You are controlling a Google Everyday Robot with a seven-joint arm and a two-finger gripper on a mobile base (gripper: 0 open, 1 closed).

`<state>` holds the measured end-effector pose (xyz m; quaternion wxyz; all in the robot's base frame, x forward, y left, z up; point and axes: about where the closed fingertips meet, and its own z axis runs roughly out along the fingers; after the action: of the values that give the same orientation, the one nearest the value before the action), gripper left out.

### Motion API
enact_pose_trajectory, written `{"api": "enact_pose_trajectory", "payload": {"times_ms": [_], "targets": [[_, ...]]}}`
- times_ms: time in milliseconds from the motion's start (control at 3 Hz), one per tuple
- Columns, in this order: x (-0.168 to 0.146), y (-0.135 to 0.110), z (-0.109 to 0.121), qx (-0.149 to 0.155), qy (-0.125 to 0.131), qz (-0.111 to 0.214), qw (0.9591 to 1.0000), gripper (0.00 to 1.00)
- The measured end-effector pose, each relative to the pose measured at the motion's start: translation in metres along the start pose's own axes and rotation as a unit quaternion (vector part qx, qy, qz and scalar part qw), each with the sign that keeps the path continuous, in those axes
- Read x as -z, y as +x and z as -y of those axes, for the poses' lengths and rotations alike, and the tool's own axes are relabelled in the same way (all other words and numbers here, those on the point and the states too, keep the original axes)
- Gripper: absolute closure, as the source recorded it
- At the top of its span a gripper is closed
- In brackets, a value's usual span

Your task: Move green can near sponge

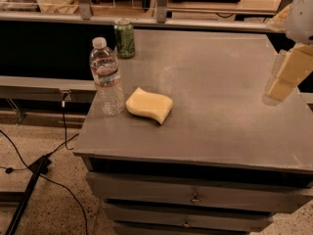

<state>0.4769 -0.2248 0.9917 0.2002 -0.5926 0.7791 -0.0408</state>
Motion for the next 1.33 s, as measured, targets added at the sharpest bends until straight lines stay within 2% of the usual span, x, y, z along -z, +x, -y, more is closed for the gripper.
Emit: {"api": "enact_pose_trajectory", "payload": {"times_ms": [333,667,1000,1333], "targets": [[-0.009,-0.025,0.051,-0.023,0.03,0.056,0.9977,0.0],[-0.006,-0.031,0.063,-0.025,0.041,0.068,0.9965,0.0],[-0.006,-0.031,0.063,-0.025,0.041,0.068,0.9965,0.0],[-0.008,-0.038,0.065,-0.03,0.042,0.099,0.9938,0.0]]}}
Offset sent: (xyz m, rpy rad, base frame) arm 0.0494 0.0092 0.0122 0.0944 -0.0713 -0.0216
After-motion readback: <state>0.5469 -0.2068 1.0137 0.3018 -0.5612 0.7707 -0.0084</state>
